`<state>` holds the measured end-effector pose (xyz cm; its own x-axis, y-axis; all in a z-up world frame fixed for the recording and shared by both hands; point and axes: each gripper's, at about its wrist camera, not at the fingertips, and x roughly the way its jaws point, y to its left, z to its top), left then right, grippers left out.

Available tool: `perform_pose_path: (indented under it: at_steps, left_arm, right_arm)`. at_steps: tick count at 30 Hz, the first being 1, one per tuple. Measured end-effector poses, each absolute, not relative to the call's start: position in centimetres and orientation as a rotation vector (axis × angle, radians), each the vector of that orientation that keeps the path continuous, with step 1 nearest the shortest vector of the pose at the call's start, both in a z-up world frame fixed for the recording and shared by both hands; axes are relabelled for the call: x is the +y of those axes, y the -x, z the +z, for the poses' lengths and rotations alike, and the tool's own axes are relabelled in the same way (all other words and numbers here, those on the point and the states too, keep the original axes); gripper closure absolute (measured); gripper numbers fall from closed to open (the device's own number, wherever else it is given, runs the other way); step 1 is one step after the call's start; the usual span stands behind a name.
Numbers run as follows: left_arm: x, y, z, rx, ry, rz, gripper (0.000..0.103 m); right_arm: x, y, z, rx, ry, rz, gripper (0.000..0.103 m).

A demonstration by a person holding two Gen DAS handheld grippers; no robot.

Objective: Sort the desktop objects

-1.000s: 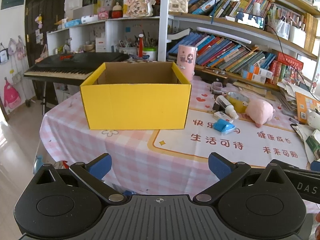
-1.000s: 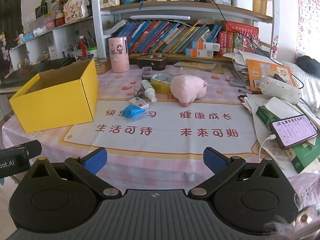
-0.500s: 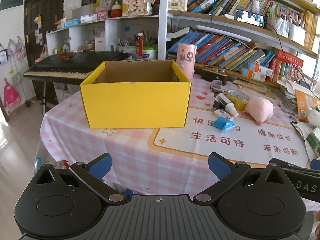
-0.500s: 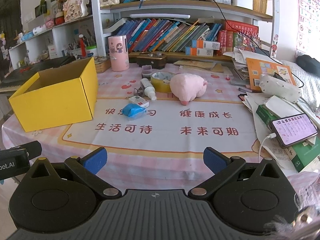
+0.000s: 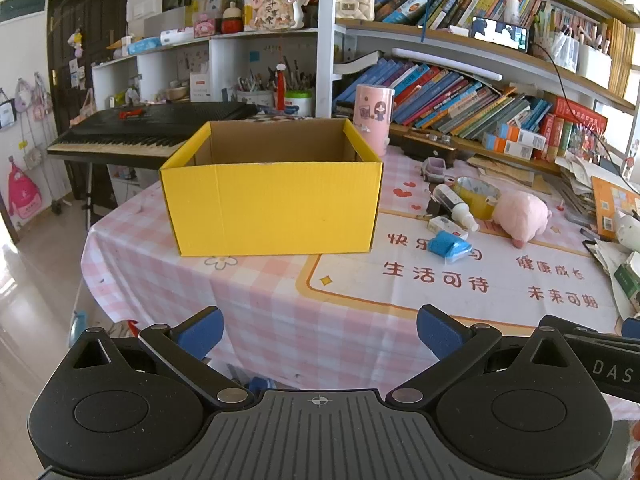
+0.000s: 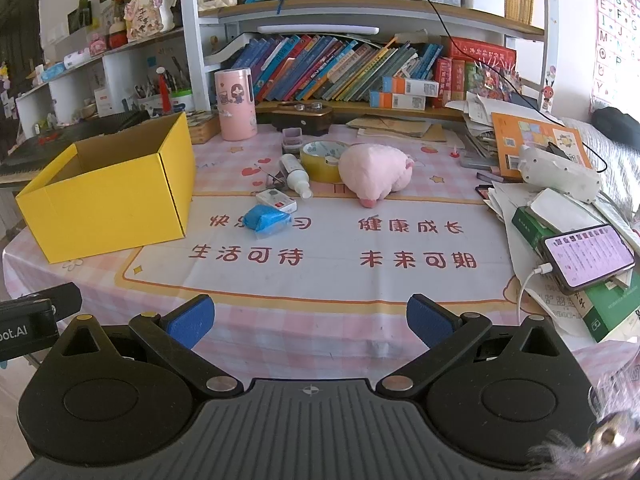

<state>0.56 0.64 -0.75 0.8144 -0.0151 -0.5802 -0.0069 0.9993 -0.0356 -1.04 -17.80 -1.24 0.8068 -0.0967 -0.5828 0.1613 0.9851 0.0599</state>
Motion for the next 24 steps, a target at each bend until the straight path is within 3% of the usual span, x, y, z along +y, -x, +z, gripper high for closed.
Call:
perform_pose_path:
  at_steps: [24]
  left_arm:
    - [0.90, -0.59, -0.73, 0.625, 0.035, -0.004, 0.000]
  right_arm:
    - [-17.99, 1.11, -1.26, 0.622, -0.112, -0.141, 0.000]
